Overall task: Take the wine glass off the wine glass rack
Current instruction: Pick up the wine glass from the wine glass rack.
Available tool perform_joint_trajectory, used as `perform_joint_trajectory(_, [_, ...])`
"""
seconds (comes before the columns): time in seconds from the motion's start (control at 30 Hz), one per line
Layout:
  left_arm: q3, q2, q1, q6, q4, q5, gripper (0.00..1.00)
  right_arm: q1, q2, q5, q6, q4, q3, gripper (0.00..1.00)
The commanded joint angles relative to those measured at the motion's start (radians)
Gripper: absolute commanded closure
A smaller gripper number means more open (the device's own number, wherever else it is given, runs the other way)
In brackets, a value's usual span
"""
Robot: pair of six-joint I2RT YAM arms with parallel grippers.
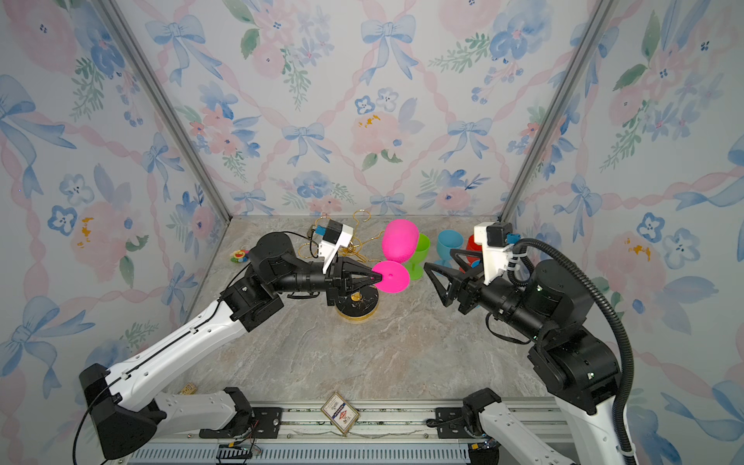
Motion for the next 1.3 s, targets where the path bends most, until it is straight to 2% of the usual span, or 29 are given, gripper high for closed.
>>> perform_joint_trajectory(0.0, [0.043, -0.02, -0.007, 0.063, -0.008, -0.021, 1.0, -0.035, 0.006, 0.109, 0.049, -0.048, 0.025, 0.2])
perform_joint_trajectory(0.17, [0.067, -0.023, -0.024, 0.122, -0.037, -0.035, 1.0, -0.084, 0.005, 0.132, 0.086, -0.066, 0.026, 0.2])
perform_joint_trajectory(0.53, [0.043, -0.092, -0.097, 0.344, -0.064, -0.038, 1.0, -0.138, -0.021, 0.123, 0.14, -0.072, -0.027, 0.21])
perform_joint_trajectory(0.77, [-0.058, -0.206, -0.126, 0.525, -0.064, -0.182, 1.0, -0.153, -0.014, 0.129, 0.176, -0.111, 0.015, 0.21])
perform_joint_trajectory(0.97, [-0.096, -0.231, -0.165, 0.672, -0.07, -0.36, 1.0, -0.161, 0.011, 0.103, 0.22, -0.142, 0.06, 0.22])
perform_joint_trajectory(1.07, [-0.111, -0.229, -0.245, 0.781, -0.076, -0.519, 1.0, -0.164, 0.036, 0.088, 0.238, -0.172, 0.105, 0.23])
perform_joint_trajectory(1.27, [-0.122, -0.163, -0.458, 1.02, -0.087, -0.862, 1.0, -0.166, 0.076, 0.051, 0.249, -0.243, 0.163, 0.23])
